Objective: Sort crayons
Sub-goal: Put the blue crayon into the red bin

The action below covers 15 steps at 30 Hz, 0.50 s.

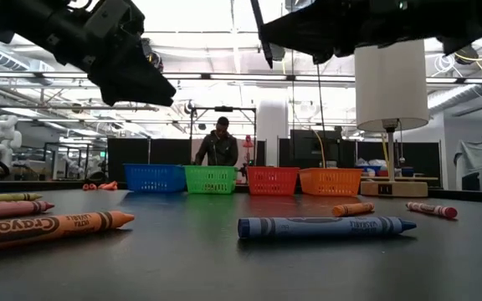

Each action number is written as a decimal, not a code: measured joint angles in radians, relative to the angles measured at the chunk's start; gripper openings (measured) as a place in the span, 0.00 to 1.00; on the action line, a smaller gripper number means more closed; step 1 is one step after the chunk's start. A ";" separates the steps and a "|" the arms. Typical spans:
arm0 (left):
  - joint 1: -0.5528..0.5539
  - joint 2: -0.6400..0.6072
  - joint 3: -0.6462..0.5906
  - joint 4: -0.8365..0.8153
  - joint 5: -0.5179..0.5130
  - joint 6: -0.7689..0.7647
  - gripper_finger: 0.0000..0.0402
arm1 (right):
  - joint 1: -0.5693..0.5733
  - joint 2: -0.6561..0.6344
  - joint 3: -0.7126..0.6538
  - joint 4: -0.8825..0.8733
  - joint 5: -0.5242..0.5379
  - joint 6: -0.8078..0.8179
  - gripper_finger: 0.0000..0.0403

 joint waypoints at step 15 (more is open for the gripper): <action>0.003 0.118 0.000 0.258 0.000 0.058 0.43 | -0.243 -0.024 -0.187 0.386 -0.245 0.194 0.01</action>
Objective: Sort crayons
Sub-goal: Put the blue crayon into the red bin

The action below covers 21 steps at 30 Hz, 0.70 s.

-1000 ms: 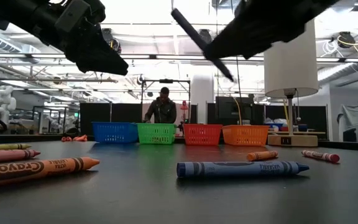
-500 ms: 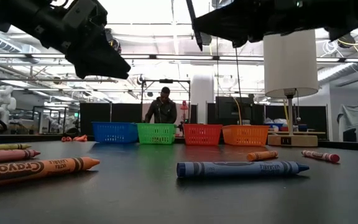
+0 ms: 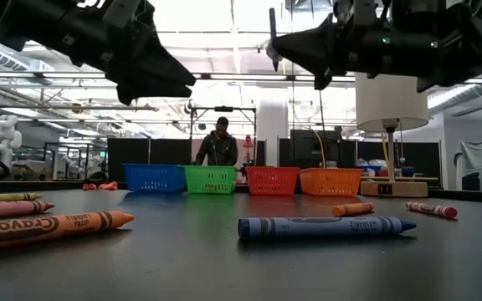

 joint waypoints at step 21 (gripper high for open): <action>0.000 0.004 0.000 0.005 -0.004 0.053 0.43 | -0.002 0.001 -0.001 -0.032 -0.001 -0.624 0.01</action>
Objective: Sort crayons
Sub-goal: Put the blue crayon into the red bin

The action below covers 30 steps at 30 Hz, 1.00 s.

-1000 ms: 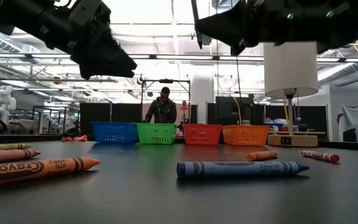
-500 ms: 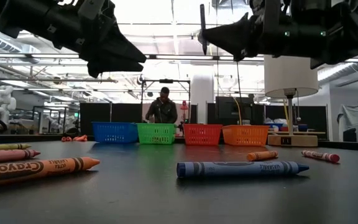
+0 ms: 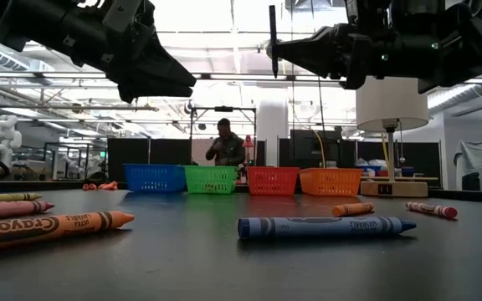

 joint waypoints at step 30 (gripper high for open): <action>0.000 0.000 0.000 -0.002 -0.014 0.020 0.43 | 0.000 0.000 0.000 -0.076 0.004 0.244 0.01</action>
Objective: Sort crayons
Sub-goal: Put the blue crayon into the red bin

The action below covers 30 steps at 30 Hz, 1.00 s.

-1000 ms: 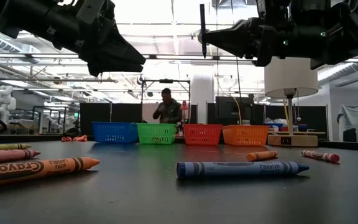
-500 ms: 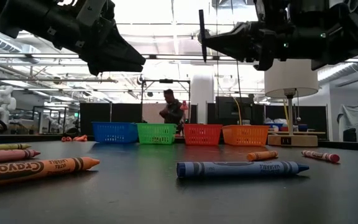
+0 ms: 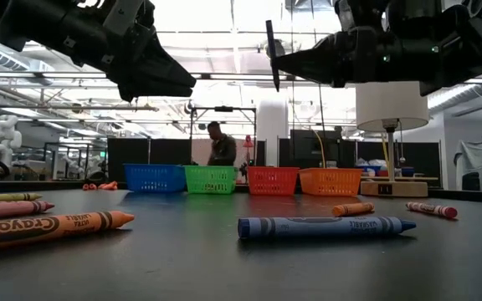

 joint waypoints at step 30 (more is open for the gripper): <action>0.000 0.000 0.000 -0.015 0.000 -0.002 0.43 | -0.360 0.005 0.020 -0.003 0.242 0.586 0.01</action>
